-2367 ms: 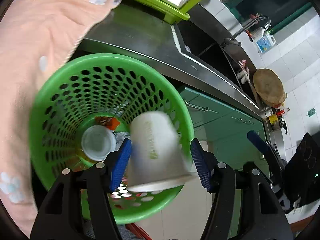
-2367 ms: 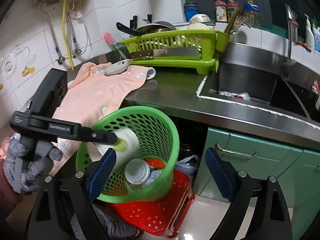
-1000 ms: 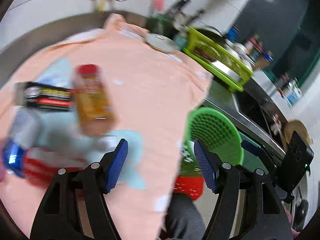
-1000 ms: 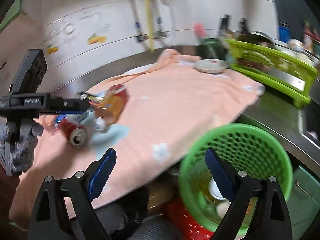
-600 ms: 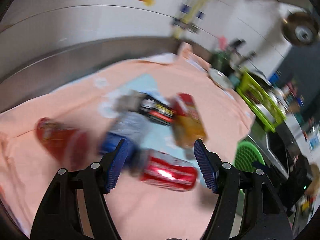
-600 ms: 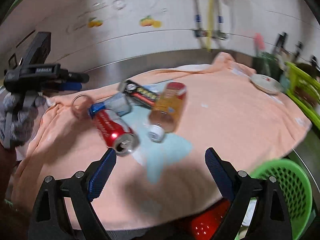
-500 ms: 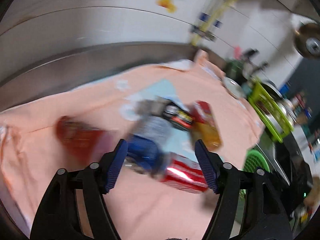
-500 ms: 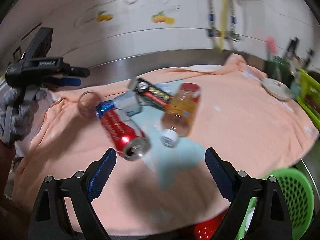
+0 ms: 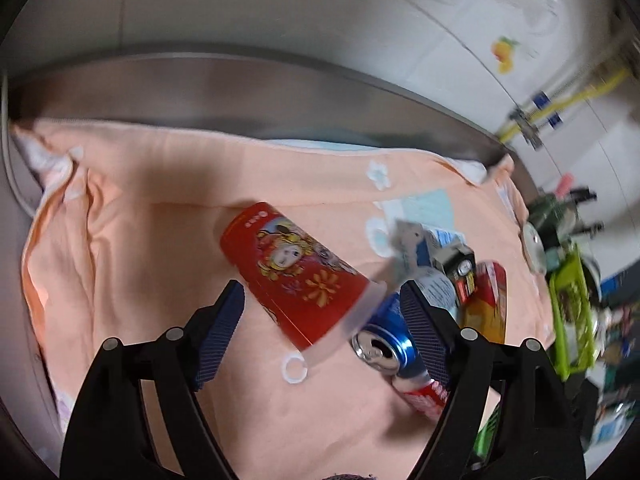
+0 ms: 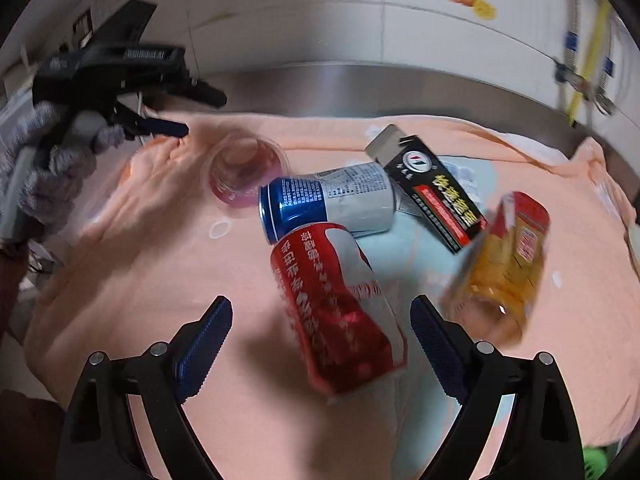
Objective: Collect trash
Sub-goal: 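Grasp the red printed cup with the left gripper while the right gripper grasps the Coca-Cola can, then drop the Coca-Cola can into the green basket with the right gripper while the left gripper carries the red cup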
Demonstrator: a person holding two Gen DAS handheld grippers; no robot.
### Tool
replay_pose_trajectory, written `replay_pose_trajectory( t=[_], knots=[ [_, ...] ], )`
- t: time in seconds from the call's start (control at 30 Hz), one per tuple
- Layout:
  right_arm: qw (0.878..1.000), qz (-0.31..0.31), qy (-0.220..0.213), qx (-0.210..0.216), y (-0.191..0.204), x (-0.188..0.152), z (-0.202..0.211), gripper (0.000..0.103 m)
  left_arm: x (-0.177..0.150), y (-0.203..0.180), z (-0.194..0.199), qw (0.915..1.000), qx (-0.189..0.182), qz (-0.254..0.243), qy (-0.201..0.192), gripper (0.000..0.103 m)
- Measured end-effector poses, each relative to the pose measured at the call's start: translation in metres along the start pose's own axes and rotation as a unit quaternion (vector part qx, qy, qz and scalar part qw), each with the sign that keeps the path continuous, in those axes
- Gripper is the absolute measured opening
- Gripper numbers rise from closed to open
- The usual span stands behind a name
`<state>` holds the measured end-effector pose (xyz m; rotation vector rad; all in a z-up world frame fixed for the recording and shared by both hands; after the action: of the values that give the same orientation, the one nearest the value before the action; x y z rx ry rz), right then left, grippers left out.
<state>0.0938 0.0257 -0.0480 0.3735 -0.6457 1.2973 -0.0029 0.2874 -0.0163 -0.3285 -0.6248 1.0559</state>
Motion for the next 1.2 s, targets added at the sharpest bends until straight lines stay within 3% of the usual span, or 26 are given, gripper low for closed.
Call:
replay_pose_trajectory(
  t=[0.37, 0.67, 0.77, 0.9, 1.2],
  knots=[
    [0.997, 0.047, 0.056, -0.002, -0.005, 0.007, -0.049, 0.087, 0.009, 0.013, -0.045, 0.9945, 0.016, 0.095, 0.041, 0.079],
    [0.996, 0.059, 0.064, -0.004, -0.002, 0.01, -0.068, 0.087, 0.013, 0.022, -0.069, 0.9886, 0.029, 0.136, 0.056, 0.081],
    [0.996, 0.065, 0.068, -0.009, 0.003, 0.01, -0.071, 0.081, 0.013, 0.026, -0.077, 0.9852, 0.026, 0.155, 0.068, 0.081],
    [0.995, 0.071, 0.074, -0.016, 0.008, 0.008, -0.074, 0.072, 0.014, 0.023, -0.083, 0.9844, 0.029, 0.159, 0.071, 0.082],
    [0.997, 0.049, 0.05, -0.021, 0.016, 0.003, -0.051, 0.069, 0.013, 0.021, -0.085, 0.9848, 0.025, 0.158, 0.067, 0.08]
  ],
)
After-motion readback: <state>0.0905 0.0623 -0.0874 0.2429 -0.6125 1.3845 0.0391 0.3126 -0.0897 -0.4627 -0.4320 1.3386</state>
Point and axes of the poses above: each gripper's, at about its wrist camera, not at the fingertips, and z roughly against the way its jaws point, y to its left, x to its top, the point moved 1 cm from there along -z, roughly the way its jaws point, and after that the axes turned 13 degrees about z, right-handed, at the moved point
